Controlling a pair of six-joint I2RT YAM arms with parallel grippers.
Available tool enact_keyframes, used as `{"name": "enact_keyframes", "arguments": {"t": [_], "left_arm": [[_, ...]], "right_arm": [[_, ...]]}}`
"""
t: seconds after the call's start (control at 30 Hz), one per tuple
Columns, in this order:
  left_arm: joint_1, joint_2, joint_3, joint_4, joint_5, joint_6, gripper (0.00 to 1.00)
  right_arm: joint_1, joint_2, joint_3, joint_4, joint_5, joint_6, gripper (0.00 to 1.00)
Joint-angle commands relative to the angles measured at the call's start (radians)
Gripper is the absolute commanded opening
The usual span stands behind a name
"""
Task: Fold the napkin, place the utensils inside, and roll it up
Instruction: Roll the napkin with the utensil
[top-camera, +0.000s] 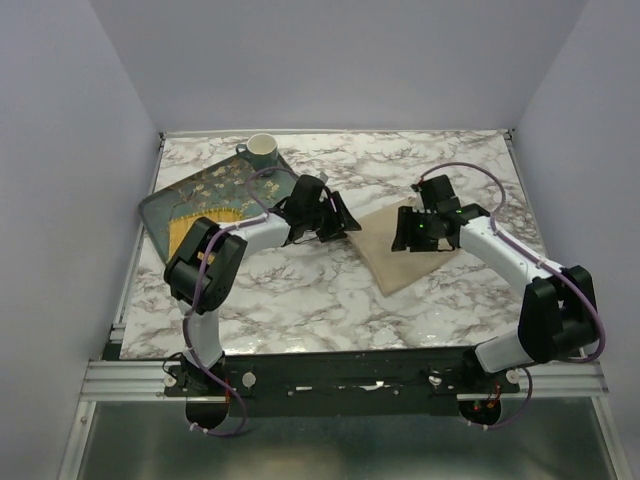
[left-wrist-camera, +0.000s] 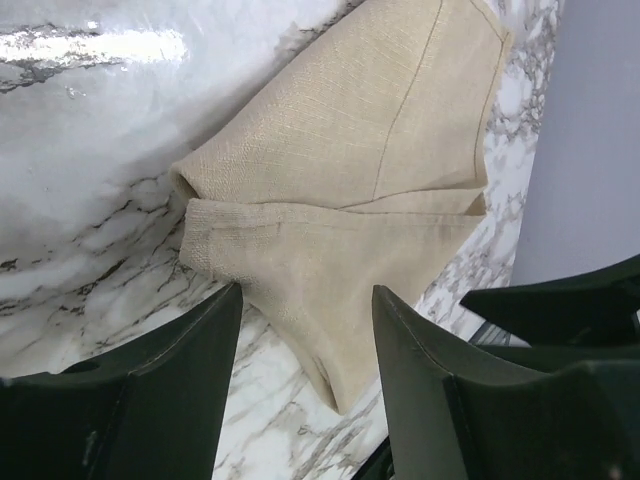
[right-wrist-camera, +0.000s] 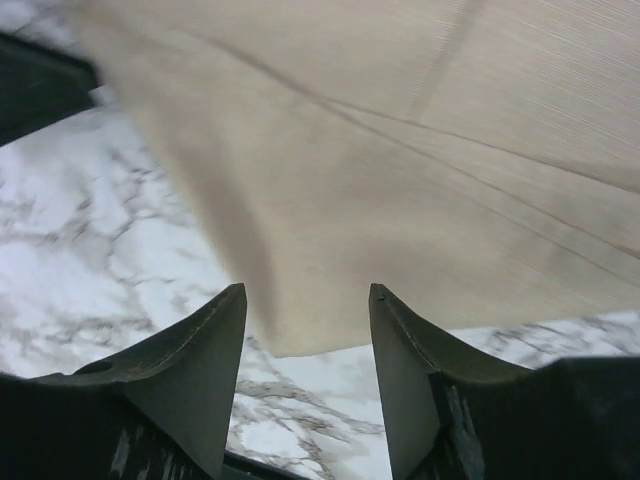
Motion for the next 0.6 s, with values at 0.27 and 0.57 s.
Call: {"name": "enact_keyframes", "arguments": {"t": [0.27, 0.57], "left_arm": [[0.003, 0.091, 0.117, -0.116, -0.031, 0.077, 0.52], [-0.001, 0.116, 0.149, -0.111, -0.032, 0.096, 0.30]], "right_arm": [[-0.209, -0.029, -0.151, -0.002, 0.121, 0.105, 0.50], [-0.238, 0.031, -0.110, 0.009, 0.160, 0.076, 0.47]]}}
